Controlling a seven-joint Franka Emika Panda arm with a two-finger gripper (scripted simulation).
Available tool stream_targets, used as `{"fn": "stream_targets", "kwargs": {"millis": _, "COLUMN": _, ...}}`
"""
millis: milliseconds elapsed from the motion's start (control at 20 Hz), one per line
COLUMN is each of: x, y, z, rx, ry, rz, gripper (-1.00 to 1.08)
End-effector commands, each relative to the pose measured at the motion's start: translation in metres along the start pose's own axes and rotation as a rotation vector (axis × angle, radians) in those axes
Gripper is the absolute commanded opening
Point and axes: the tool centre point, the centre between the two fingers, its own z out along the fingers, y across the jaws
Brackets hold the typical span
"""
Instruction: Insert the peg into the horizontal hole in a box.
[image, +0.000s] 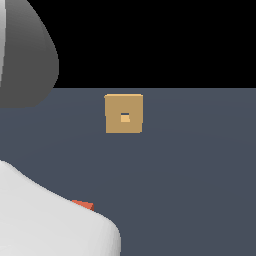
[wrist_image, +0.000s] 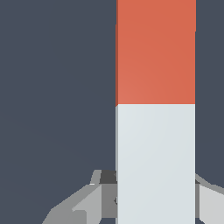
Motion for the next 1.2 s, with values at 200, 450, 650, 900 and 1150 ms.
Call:
{"fn": "stream_targets", "kwargs": {"millis": 200, "x": 0.000, "y": 0.000, "z": 0.000, "rx": 0.000, "ry": 0.000, "rz": 0.000, "gripper": -1.00}}
{"fn": "stream_targets", "kwargs": {"millis": 450, "x": 0.002, "y": 0.001, "z": 0.000, "rx": -0.001, "ry": 0.000, "rz": -0.001, "gripper": -1.00}}
{"fn": "stream_targets", "kwargs": {"millis": 650, "x": 0.016, "y": 0.002, "z": -0.002, "rx": -0.001, "ry": 0.000, "rz": -0.009, "gripper": -1.00}}
{"fn": "stream_targets", "kwargs": {"millis": 900, "x": 0.052, "y": 0.006, "z": -0.007, "rx": -0.001, "ry": 0.000, "rz": -0.031, "gripper": -1.00}}
{"fn": "stream_targets", "kwargs": {"millis": 1150, "x": 0.111, "y": 0.011, "z": -0.014, "rx": -0.001, "ry": 0.000, "rz": -0.065, "gripper": -1.00}}
